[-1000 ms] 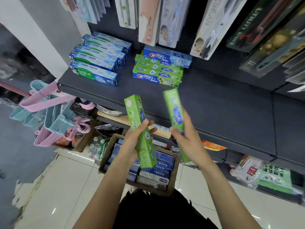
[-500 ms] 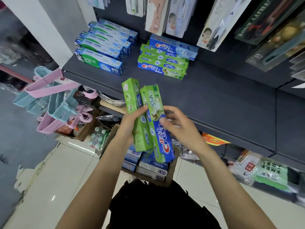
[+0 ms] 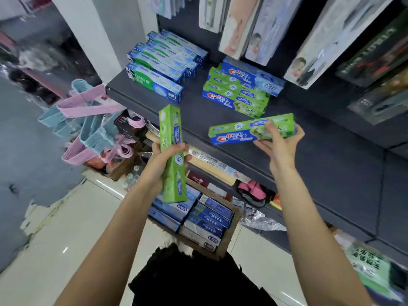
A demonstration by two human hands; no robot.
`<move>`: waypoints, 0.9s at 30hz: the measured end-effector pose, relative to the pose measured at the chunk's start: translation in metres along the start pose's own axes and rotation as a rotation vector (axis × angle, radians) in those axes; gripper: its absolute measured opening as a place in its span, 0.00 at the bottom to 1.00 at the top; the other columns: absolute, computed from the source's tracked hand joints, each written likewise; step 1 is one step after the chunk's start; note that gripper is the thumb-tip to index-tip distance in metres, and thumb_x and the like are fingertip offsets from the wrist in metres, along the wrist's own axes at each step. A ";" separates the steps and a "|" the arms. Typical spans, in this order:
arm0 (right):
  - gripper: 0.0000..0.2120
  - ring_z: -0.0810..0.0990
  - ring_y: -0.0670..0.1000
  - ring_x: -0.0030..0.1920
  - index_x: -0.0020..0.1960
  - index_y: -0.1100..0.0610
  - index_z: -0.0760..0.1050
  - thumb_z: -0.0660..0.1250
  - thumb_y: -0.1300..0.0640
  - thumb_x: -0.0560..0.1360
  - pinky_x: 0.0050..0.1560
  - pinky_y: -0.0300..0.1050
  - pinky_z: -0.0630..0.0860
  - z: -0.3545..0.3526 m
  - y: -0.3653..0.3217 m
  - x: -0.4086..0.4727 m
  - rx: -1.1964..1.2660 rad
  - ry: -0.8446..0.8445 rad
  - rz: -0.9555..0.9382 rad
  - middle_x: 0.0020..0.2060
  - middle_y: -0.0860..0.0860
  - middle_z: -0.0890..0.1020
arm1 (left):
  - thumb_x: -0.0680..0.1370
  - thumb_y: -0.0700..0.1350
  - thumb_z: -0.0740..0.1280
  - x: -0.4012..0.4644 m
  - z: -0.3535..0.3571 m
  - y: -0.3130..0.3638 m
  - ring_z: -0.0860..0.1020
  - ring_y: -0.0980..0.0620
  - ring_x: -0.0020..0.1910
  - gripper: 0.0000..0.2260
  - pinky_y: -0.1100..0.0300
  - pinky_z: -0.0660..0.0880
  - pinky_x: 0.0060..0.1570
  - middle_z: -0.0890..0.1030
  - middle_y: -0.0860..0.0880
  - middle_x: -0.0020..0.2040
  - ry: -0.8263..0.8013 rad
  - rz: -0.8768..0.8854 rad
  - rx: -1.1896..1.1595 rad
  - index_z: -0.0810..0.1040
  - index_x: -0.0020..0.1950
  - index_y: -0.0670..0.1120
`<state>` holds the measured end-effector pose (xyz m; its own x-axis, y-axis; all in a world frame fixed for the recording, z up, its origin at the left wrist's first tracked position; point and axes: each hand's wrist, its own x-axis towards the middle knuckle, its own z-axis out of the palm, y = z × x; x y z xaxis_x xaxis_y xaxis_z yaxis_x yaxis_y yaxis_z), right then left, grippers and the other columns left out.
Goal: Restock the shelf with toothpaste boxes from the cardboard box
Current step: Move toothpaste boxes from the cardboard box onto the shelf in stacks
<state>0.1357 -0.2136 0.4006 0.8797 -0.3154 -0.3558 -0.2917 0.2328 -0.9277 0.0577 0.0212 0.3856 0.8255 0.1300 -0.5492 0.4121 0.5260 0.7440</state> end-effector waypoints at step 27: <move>0.42 0.56 0.52 0.72 0.76 0.46 0.50 0.72 0.48 0.71 0.66 0.46 0.56 -0.009 0.030 -0.013 -1.391 -0.744 -0.611 0.71 0.50 0.66 | 0.69 0.48 0.75 0.079 0.048 0.042 0.74 0.48 0.49 0.30 0.56 0.72 0.50 0.77 0.44 0.58 -0.729 0.087 1.904 0.66 0.66 0.44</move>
<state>0.1124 -0.2106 0.3764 0.8355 0.5181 -0.1833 0.4046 -0.8056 -0.4327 0.1590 0.0132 0.3920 0.6317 -0.4453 -0.6345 -0.2293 -0.8893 0.3957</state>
